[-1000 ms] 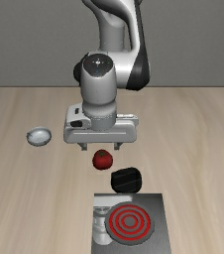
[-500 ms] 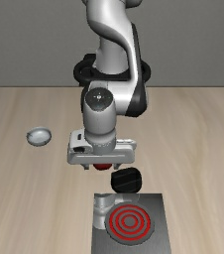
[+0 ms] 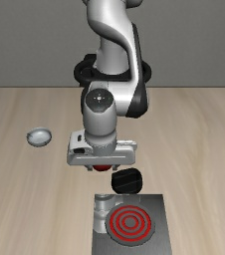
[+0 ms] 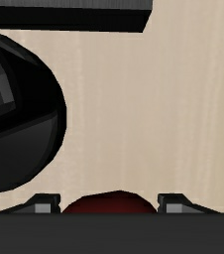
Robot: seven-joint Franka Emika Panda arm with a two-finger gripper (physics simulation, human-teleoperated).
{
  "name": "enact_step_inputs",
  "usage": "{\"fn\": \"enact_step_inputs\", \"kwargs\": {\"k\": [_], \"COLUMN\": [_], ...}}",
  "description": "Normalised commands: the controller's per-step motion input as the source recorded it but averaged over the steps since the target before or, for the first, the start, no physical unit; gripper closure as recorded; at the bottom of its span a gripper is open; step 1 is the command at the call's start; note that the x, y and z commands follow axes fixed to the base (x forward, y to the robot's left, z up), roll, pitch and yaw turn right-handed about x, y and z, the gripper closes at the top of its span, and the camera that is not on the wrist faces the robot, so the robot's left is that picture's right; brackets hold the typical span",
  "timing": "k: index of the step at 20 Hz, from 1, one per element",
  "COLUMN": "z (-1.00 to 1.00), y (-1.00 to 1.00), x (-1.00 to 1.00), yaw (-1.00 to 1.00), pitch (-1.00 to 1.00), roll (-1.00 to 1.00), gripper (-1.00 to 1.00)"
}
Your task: Pick up the tomato and place it on the white bowl with the stove turned on
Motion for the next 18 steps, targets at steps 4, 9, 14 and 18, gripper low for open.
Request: {"fn": "enact_step_inputs", "kwargs": {"k": [4,9,14,18], "z": [0.50,1.00,0.60,0.00], "y": [0.00,0.00,-0.40,-1.00], "x": [0.00,0.00,0.00,0.00], "yaw": [0.00,0.00,0.00,0.00], "pitch": [0.00,0.00,0.00,0.00], "roll": [0.00,0.00,0.00,0.00], "gripper": [1.00,1.00,1.00,1.00]}}
